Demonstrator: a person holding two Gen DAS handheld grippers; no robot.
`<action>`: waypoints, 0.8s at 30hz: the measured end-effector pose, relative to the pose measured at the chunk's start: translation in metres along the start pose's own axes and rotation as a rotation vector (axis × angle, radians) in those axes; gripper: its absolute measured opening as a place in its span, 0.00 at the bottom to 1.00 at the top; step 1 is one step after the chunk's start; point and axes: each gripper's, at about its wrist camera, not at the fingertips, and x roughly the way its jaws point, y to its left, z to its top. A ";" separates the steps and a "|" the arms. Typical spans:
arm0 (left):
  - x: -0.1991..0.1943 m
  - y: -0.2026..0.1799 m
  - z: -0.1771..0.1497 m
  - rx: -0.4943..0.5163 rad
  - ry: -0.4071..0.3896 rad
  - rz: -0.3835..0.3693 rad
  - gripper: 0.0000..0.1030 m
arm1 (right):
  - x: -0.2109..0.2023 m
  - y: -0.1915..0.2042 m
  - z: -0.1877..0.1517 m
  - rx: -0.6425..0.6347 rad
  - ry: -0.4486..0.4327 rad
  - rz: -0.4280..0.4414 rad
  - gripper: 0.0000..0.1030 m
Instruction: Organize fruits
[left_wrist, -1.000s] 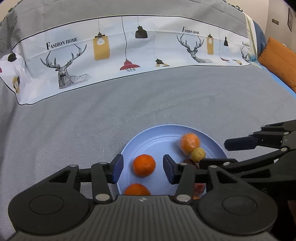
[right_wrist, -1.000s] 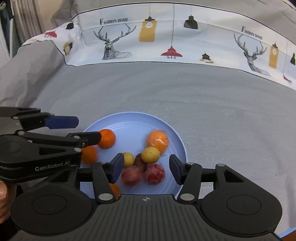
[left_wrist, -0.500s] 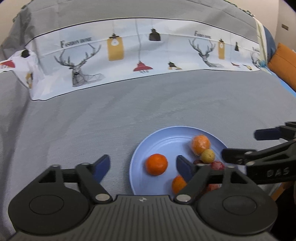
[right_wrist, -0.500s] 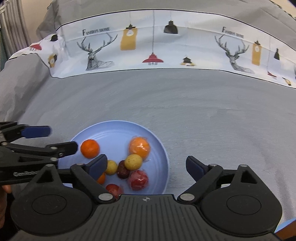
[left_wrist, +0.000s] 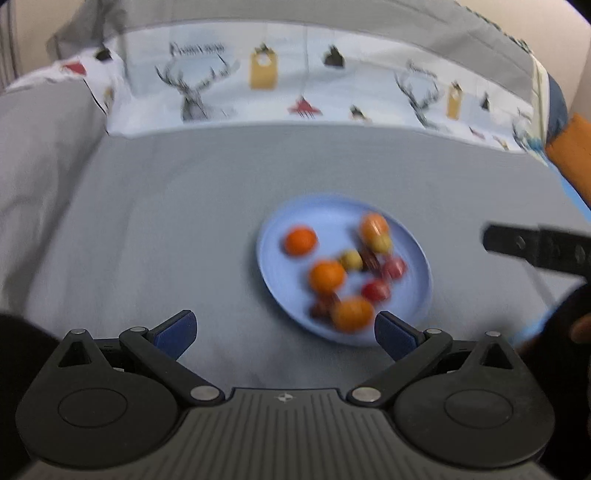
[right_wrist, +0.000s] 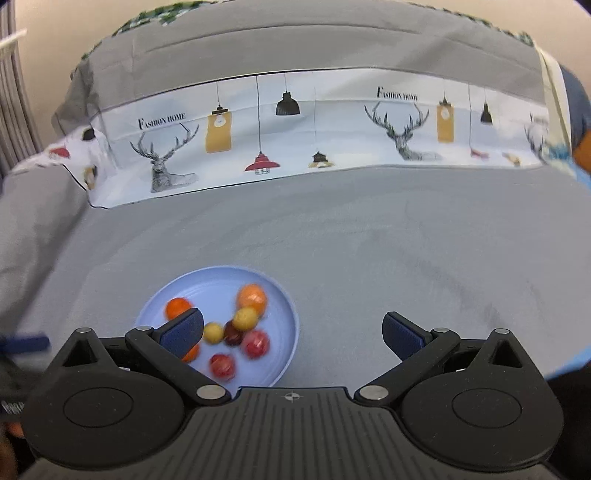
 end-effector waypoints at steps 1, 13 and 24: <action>0.000 -0.001 -0.003 0.008 0.011 -0.018 0.99 | -0.002 -0.001 -0.004 0.012 0.008 0.008 0.99; 0.034 0.023 -0.005 -0.024 -0.022 0.029 0.99 | 0.047 0.007 -0.028 -0.046 0.058 -0.026 0.99; 0.051 0.032 0.006 -0.066 -0.007 0.032 0.99 | 0.067 0.014 -0.035 -0.071 0.031 -0.006 0.99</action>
